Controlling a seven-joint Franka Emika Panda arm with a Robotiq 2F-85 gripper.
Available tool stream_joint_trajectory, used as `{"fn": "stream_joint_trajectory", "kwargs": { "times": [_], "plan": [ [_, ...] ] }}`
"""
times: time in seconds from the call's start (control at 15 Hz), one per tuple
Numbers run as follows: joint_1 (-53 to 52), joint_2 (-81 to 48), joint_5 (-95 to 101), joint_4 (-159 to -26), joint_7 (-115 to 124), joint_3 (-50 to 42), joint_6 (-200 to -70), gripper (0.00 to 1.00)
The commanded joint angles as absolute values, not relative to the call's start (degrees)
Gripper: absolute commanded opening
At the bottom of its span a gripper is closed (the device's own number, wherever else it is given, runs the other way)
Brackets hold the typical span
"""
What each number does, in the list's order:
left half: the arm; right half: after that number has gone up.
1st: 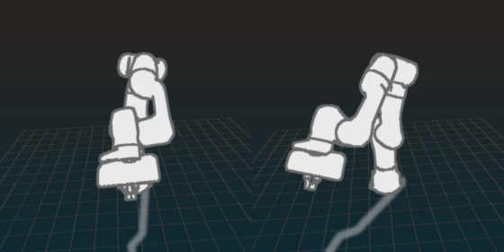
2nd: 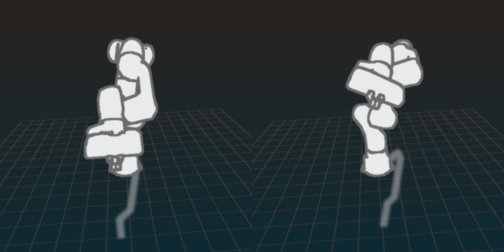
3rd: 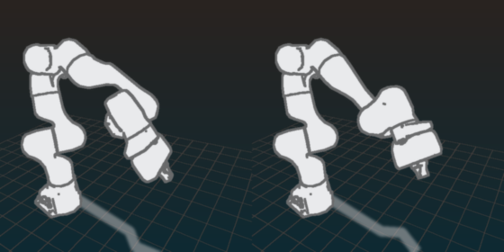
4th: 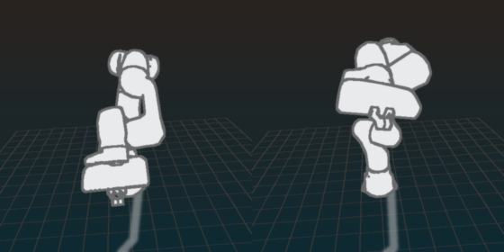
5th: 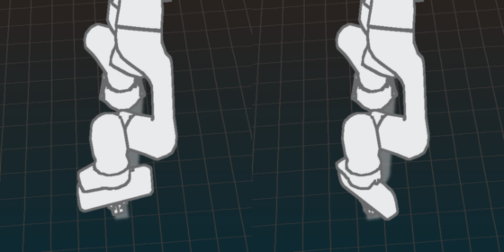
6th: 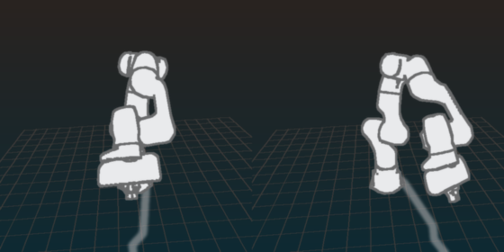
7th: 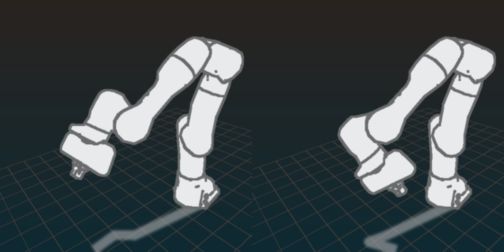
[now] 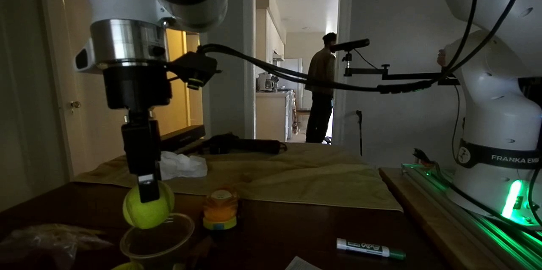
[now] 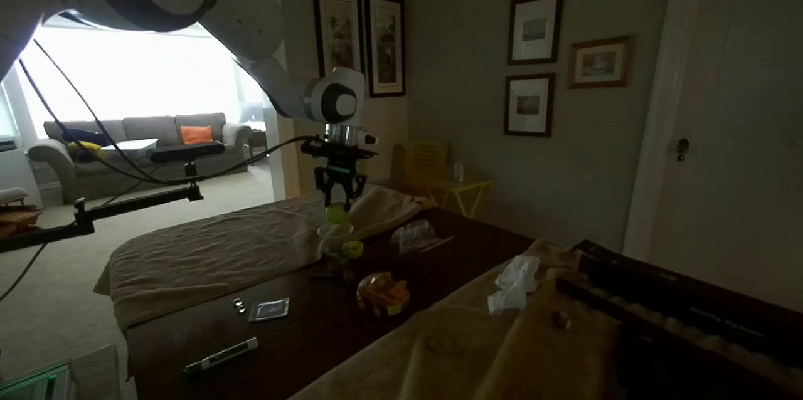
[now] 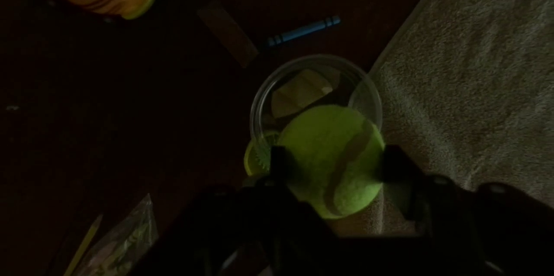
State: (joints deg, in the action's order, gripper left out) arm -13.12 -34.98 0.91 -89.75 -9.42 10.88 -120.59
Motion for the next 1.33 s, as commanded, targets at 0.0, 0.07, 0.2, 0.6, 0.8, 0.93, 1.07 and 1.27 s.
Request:
{"fn": "stream_joint_trajectory", "kwargs": {
  "times": [0.0, 0.07, 0.2, 0.6, 0.8, 0.93, 1.07, 1.27],
  "plan": [
    [-13.3, -32.3, 1.9, -91.1, -6.7, 9.6, -120.0, 0.33],
    [-13.1, -31.8, 1.8, -91.6, -6.1, 9.2, -120.2, 0.33],
    [-12.5, -30.6, 1.1, -93.3, -4.6, 8.4, -121.2, 0.33],
    [-11.3, -25.7, -0.8, -101.9, 2.3, 7.3, -123.9, 0.33],
    [-11.2, -22.2, -1.5, -108.0, 7.0, 7.1, -126.0, 0.33],
    [-11.1, -19.6, -2.4, -112.8, 10.4, 7.0, -127.6, 0.33],
    [-11.0, -16.9, -3.1, -117.7, 13.4, 6.8, -129.8, 0.33],
    [-10.6, -13.1, -3.1, -123.6, 16.9, 6.0, -131.8, 0.33]
  ]
}}
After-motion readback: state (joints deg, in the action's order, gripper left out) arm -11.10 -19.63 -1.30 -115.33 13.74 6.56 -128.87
